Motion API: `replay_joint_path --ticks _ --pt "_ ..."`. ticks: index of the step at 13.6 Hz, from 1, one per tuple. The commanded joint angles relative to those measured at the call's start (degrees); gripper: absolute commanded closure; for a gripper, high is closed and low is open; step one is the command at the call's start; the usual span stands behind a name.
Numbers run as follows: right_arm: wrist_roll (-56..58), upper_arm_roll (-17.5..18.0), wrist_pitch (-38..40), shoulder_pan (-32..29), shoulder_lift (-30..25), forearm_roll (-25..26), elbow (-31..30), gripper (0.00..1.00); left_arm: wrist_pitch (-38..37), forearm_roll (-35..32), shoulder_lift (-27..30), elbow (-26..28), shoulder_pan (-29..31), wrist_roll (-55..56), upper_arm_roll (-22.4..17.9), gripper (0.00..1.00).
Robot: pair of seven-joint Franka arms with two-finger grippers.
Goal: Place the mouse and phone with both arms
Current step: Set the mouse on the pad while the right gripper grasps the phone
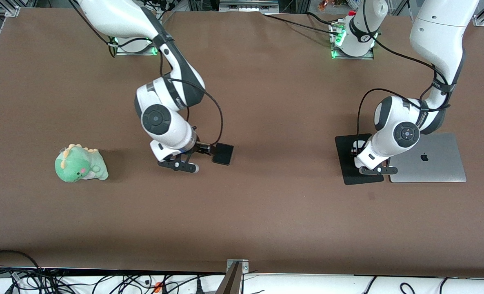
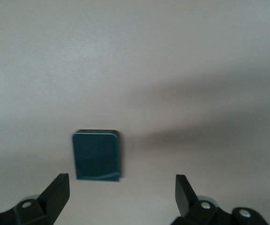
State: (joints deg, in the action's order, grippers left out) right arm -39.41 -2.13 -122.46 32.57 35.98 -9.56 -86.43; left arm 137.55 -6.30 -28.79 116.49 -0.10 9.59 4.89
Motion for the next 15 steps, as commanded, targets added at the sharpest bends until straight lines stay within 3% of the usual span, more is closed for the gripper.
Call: replay_joint_path --ticks 1,5,11,15 --pt "-2.5 -0.6 -4.7 2.7 2.9 -0.9 0.5 0.00 0.4 -1.4 0.8 0.6 1.0 0.2 0.9 0.00" --pt "-5.0 -0.8 -12.7 4.8 8.1 -0.3 0.6 0.00 -5.8 -1.5 5.3 -2.6 0.3 0.0 1.7 0.00" --pt "-8.5 -1.1 -15.4 7.2 11.7 4.1 0.8 0.00 -42.8 -1.4 5.8 -30.0 -1.0 -5.5 2.6 0.00" --pt "-9.5 -1.1 -17.5 7.9 13.4 6.3 0.8 0.04 -51.6 -1.3 6.0 -39.5 -1.0 -14.1 2.6 0.00"
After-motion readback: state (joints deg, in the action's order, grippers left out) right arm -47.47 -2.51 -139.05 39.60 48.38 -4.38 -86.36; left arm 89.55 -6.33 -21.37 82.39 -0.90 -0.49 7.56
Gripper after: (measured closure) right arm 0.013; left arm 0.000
